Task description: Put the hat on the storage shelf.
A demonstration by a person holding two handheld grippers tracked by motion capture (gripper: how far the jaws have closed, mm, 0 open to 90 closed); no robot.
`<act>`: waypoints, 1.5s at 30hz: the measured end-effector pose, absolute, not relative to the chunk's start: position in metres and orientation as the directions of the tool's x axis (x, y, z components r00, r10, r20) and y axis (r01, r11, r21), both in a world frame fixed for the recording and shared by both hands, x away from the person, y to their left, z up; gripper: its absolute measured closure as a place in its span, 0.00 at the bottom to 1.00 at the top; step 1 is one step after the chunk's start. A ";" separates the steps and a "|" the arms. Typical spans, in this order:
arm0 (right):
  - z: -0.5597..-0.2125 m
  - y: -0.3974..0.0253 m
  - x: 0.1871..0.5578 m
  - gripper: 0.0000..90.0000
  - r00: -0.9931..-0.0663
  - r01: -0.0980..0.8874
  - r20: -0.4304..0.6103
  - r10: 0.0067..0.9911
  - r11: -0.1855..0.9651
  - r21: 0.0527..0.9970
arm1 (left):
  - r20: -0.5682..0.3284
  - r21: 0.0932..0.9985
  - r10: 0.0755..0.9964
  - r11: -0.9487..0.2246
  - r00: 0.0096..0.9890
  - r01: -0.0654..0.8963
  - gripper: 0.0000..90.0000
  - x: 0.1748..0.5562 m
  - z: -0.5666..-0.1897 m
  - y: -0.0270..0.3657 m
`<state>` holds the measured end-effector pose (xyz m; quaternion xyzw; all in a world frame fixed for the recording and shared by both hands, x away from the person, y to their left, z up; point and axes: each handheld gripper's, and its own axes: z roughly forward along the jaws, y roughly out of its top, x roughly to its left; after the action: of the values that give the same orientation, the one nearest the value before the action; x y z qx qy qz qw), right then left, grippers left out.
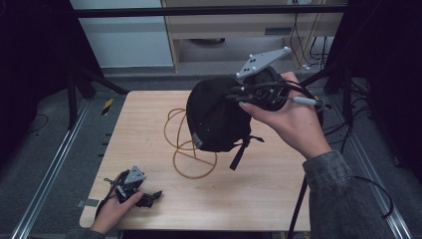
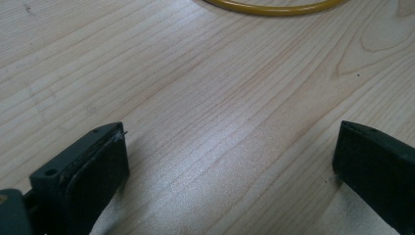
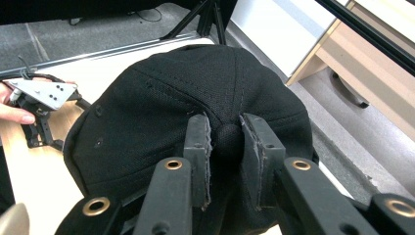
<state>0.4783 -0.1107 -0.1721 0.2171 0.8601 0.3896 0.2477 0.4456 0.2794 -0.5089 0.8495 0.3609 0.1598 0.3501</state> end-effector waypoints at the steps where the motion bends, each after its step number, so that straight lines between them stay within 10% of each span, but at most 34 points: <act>1: -0.172 -0.111 0.478 0.82 -0.783 0.180 -0.257 0.566 0.602 0.778 | 0.019 0.710 0.725 -0.494 0.688 0.501 0.00 0.446 -0.509 0.279; 45: -0.178 -0.049 0.508 0.82 -0.817 0.165 -0.253 0.518 0.631 0.758 | 0.019 0.709 0.723 -0.497 0.691 0.500 0.00 0.446 -0.509 0.279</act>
<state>0.5083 -0.0490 -0.1784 0.1958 0.8730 0.3825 0.2308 0.4459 0.2795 -0.5088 0.8503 0.3596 0.1591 0.3499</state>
